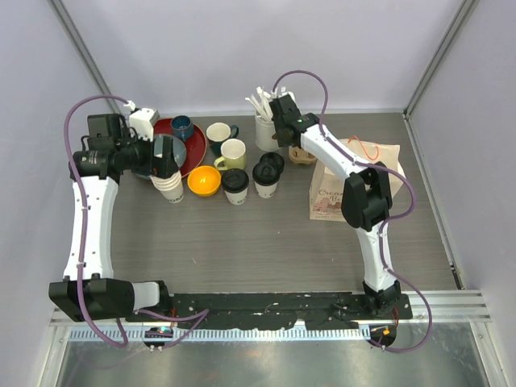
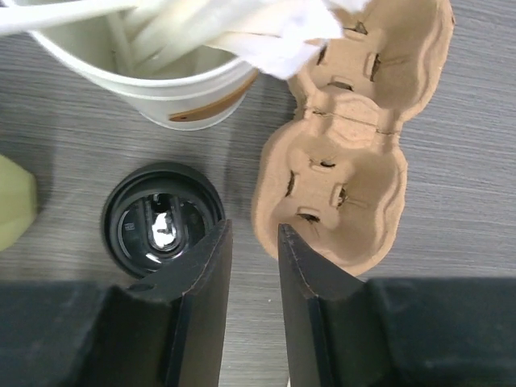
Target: Pack the takeout coffee
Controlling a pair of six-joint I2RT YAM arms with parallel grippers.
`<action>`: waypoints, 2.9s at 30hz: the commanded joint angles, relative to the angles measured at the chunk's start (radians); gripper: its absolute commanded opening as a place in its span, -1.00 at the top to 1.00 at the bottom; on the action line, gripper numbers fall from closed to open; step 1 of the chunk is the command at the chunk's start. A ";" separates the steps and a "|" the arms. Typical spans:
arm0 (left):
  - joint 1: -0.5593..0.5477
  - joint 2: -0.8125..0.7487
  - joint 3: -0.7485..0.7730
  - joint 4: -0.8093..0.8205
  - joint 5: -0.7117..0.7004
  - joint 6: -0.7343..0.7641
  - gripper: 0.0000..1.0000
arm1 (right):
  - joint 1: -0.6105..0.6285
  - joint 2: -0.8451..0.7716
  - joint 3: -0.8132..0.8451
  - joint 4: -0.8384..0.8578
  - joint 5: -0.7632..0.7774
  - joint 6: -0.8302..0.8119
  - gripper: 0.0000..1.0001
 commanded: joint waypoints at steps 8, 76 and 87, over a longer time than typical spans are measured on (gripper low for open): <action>0.031 -0.006 -0.013 0.040 0.053 0.001 -0.97 | -0.046 0.040 -0.052 0.103 -0.022 0.018 0.19; 0.036 -0.018 -0.018 0.030 0.127 0.024 -0.97 | -0.047 -0.242 -0.460 0.175 -0.172 0.126 0.98; 0.036 -0.012 -0.015 0.028 0.132 0.026 -0.96 | -0.050 -0.310 -0.488 0.227 -0.123 0.099 0.99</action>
